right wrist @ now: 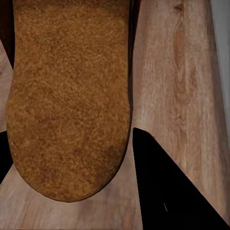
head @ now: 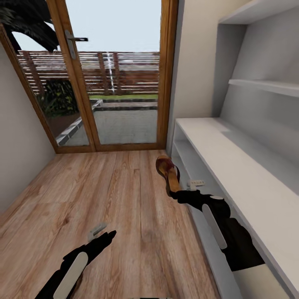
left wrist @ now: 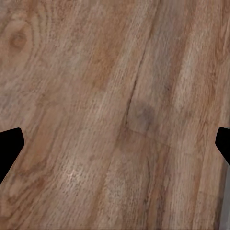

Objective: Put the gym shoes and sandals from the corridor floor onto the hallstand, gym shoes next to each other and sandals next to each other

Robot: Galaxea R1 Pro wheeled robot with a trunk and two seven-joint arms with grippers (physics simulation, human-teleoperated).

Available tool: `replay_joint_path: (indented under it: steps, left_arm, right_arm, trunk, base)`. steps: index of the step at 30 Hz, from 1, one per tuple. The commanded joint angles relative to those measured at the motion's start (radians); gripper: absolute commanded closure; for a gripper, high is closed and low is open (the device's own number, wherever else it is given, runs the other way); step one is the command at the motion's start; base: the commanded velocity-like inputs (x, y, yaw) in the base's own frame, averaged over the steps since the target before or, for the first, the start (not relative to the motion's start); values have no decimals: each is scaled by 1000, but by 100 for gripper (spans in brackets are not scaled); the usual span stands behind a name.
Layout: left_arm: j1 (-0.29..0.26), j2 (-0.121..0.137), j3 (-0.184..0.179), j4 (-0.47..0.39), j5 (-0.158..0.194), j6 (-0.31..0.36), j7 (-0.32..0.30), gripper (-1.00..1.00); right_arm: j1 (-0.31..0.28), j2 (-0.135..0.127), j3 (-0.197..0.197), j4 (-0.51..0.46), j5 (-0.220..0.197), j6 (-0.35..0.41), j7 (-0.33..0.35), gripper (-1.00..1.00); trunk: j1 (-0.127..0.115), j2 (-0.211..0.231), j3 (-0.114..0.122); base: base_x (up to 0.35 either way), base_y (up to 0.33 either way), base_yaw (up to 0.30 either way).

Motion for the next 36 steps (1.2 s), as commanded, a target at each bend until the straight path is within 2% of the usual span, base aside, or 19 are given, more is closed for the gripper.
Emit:
replay_joint_path:
  steps: [1, 7, 22, 27, 32, 33, 35, 36]
  left_arm:
    - [0, 1, 1, 0, 0, 1, 0, -100]
    - [-1, 6, 5, 0, 7, 12, 0, -100]
    - [-1, 12, 10, -6, -1, 57, 3, -100]
    - [0, 45, 0, -49, -9, 93, 22, -100]
    - [0, 72, -3, -75, -57, 111, 43, -100]
    - [0, 81, -4, -82, -95, 121, 49, -100]
    - [0, 84, -5, -84, -123, 135, 51, -100]
    - [0, 86, -5, -87, -171, 156, 53, -100]
  right_arm:
    - [0, 0, 0, 0, -4, 0, -3, 100]
    - [1, 0, 2, -1, -4, 0, -3, 100]
    - [2, -1, 3, -1, -4, 0, -3, 100]
    - [2, -1, 3, -3, -3, 0, -3, 100]
    - [6, -2, 2, -23, -3, 1, -3, 100]
    - [13, -3, 2, -50, -3, 8, -3, 100]
    - [20, -4, 1, -75, -2, 28, -3, 100]
    - [30, -4, 0, -121, -1, 82, -3, 100]
  trunk:
    - [0, 0, 0]
    - [0, 0, 0]
    - [0, 0, 0]
    - [0, 0, 0]
    - [1, 0, -8]
    - [1, -1, -12]
    - [2, -1, -19]
    - [3, -1, -23]
  base:
    - [0, 0, 189]
    - [0, 0, 238]
    - [0, 0, 222]
    - [0, 0, 31]
    - [0, 0, 10]
    - [0, 0, 3]
    - [0, 0, 2]
    - [0, 0, 1]
